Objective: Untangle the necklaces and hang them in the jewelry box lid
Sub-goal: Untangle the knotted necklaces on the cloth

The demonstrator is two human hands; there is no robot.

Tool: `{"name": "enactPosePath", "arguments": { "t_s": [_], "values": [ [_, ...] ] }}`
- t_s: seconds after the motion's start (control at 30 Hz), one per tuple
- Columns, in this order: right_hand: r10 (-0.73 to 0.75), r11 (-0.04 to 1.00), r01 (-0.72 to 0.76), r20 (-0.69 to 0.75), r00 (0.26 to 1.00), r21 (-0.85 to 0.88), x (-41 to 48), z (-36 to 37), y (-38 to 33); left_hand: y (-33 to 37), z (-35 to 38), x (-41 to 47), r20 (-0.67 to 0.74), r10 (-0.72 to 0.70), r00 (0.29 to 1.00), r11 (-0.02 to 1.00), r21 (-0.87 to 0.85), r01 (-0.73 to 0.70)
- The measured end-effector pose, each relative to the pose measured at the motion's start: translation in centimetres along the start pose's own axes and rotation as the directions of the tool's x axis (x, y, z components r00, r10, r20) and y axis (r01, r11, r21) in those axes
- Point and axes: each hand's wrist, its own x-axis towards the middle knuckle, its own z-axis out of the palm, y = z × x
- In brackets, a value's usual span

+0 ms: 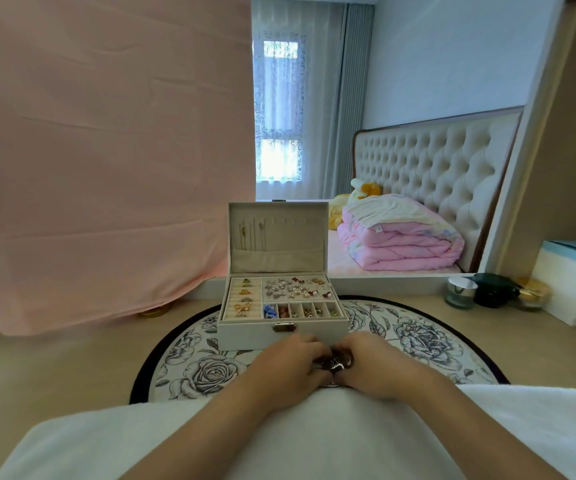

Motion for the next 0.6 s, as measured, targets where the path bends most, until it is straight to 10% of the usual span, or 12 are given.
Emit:
{"name": "enactPosePath", "arguments": {
  "t_s": [0.3, 0.6],
  "values": [
    [-0.16, 0.984, 0.154, 0.065, 0.985, 0.091, 2.3, 1.8, -4.8, -4.9, -1.8, -4.2, -0.08, -0.082, 0.993, 0.996, -0.036, 0.079],
    [-0.216, 0.953, 0.244, -0.166, 0.962, 0.179, 2.7, 2.9, -3.6, -5.9, -1.9, -5.3, -0.112, -0.118, 0.987, 0.99, -0.094, 0.108]
  ]
}}
